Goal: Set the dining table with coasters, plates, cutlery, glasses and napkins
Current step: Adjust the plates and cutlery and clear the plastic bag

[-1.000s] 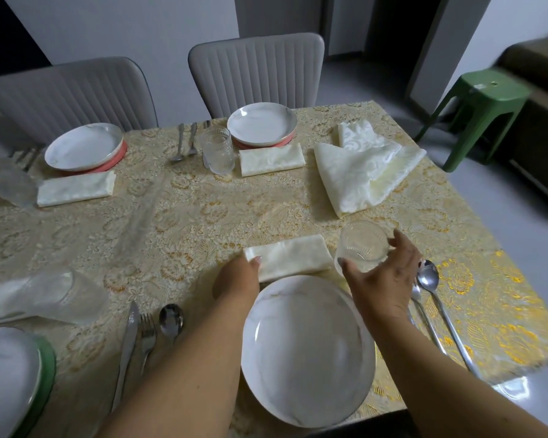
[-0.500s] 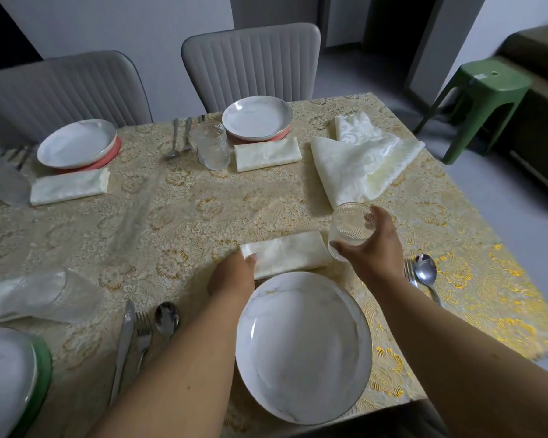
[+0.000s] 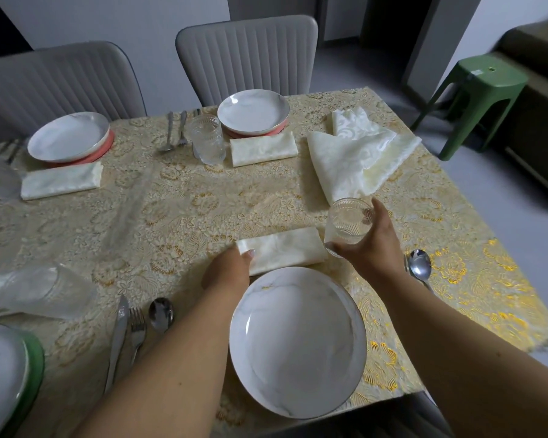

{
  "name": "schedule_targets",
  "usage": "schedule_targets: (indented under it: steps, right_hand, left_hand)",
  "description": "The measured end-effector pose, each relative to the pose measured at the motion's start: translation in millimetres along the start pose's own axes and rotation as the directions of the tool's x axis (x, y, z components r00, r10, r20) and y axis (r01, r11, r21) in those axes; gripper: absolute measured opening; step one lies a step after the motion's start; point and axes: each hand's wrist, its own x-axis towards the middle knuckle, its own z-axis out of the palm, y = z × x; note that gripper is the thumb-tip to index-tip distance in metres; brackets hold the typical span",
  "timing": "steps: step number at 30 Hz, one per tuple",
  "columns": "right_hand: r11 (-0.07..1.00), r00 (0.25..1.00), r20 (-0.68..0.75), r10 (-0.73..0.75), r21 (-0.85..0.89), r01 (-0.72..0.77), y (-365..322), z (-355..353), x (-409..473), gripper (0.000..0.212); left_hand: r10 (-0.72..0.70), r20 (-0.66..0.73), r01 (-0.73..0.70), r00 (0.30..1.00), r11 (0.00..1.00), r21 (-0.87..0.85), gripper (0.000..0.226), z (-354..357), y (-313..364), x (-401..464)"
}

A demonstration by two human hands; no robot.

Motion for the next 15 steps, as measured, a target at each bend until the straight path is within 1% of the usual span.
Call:
schedule_targets:
  steps: [1, 2, 4, 6, 7, 9, 10, 11, 13, 15]
  right_hand:
    - [1.000, 1.000, 0.007, -0.006, 0.012, 0.006, 3, -1, -6, 0.112]
    - [0.999, 1.000, -0.016, -0.015, 0.031, 0.016, 8, -3, -13, 0.106]
    - [0.999, 0.991, -0.136, 0.000, 0.047, 0.007, 22, -6, -30, 0.083]
    - [0.996, 0.971, -0.236, 0.032, -0.075, -0.051, 40, -11, -44, 0.063]
    - [0.981, 0.971, -0.232, 0.060, -0.163, -0.100, 48, -13, -49, 0.052]
    - [0.926, 0.976, -0.150, 0.157, -0.322, -0.199, 61, -16, -56, 0.032]
    - [0.897, 0.974, -0.113, 0.197, -0.380, -0.225, 65, -16, -59, 0.025]
    - [0.880, 0.972, -0.092, 0.216, -0.413, -0.234, 68, -16, -61, 0.019]
    - [0.871, 0.975, -0.083, 0.205, -0.438, -0.221, 72, -14, -61, 0.011]
    - [0.863, 0.979, -0.079, 0.187, -0.462, -0.202, 71, -13, -58, 0.007]
  left_hand:
    - [0.002, 0.001, -0.002, 1.000, 1.000, -0.001, 0.051, 0, 0, 0]
    - [0.005, 0.001, -0.005, 1.000, 1.000, -0.001, 0.051, 0, 0, 0]
    - [0.014, 0.003, -0.014, 1.000, 1.000, 0.003, 0.053, -1, -1, -1]
    - [0.020, -0.003, -0.020, 1.000, 1.000, -0.004, 0.053, -1, -1, -2]
    - [0.018, -0.009, -0.018, 1.000, 1.000, -0.012, 0.053, -1, 0, -3]
    - [0.001, -0.020, -0.002, 1.000, 0.999, -0.040, 0.053, -1, 0, -4]
    - [-0.011, -0.025, 0.009, 1.000, 0.999, -0.054, 0.052, -1, 1, -4]
    - [-0.021, -0.029, 0.019, 0.999, 0.998, -0.065, 0.052, -1, 1, -5]
    - [-0.044, -0.049, 0.039, 0.998, 0.995, -0.092, 0.051, -1, 3, -8]
    - [-0.083, -0.109, 0.071, 0.991, 0.991, -0.117, 0.053, -5, 6, -13]
